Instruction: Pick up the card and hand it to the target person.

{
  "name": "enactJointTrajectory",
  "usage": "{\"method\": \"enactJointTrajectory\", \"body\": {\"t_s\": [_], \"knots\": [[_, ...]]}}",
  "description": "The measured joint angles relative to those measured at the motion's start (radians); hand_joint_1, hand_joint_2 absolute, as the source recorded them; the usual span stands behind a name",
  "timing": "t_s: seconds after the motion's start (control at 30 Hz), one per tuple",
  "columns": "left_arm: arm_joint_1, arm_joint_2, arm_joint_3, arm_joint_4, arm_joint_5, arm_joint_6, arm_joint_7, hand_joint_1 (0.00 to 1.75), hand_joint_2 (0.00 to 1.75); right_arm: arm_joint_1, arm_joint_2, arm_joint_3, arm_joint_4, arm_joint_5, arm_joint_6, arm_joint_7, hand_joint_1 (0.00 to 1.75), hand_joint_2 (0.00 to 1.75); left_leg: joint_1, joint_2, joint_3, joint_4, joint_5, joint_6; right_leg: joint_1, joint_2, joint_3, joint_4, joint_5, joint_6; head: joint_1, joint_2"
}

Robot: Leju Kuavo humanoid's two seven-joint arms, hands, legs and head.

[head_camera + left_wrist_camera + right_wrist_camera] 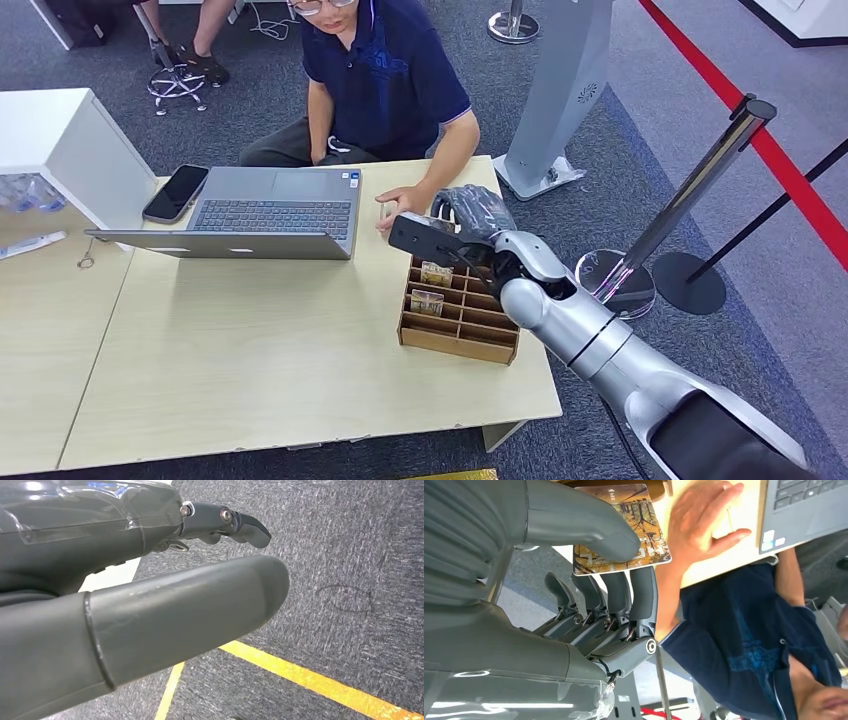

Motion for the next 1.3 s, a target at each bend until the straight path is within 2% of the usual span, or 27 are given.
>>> {"method": "enactJointTrajectory", "body": {"t_s": [0.3, 0.63, 0.87, 1.1, 1.3], "knots": [[0.001, -0.001, 0.000, 0.000, 0.001, 0.001, 0.008, 0.00, 0.00, -0.011, -0.047, -0.031, -0.109, -0.020, -0.041, 0.034, 1.42, 1.75, 0.000, 0.000, 0.000, 0.000, 0.000, 0.000, 0.000, 0.000, 0.000, 0.000, 0.000, 0.000, 0.000, 0.000], [0.001, 0.000, -0.001, 0.000, -0.013, -0.008, 0.008, 0.00, 0.00, -0.063, -0.067, -0.065, -0.105, -0.040, -0.124, 0.011, 1.42, 1.75, 0.000, 0.000, 0.000, 0.000, 0.000, 0.000, 0.000, 0.000, 0.000, 0.000, 0.000, 0.000, 0.000, 0.000], [0.001, 0.000, -0.002, 0.000, -0.026, -0.019, 0.002, 0.00, 0.00, -0.140, -0.060, -0.069, 0.006, -0.076, -0.147, -0.047, 1.48, 1.75, 0.000, 0.000, -0.001, 0.000, 0.000, 0.000, 0.000, -0.001, 0.000, 0.000, 0.000, 0.000, 0.000, 0.000], [0.000, 0.001, -0.013, 0.000, -0.038, -0.025, -0.005, 0.00, 0.00, -0.199, -0.024, -0.051, 0.179, -0.080, -0.167, -0.092, 1.47, 1.75, 0.000, -0.001, -0.002, 0.000, 0.000, 0.000, 0.000, -0.001, 0.000, 0.000, 0.000, 0.000, 0.000, 0.000], [0.000, 0.000, -0.028, 0.000, -0.044, -0.026, -0.006, 0.00, 0.00, -0.222, 0.006, -0.038, 0.271, -0.065, -0.176, -0.109, 1.50, 1.75, 0.000, -0.001, -0.003, 0.000, 0.000, 0.000, 0.000, -0.001, -0.002, 0.000, 0.000, 0.000, 0.000, 0.000]]}}
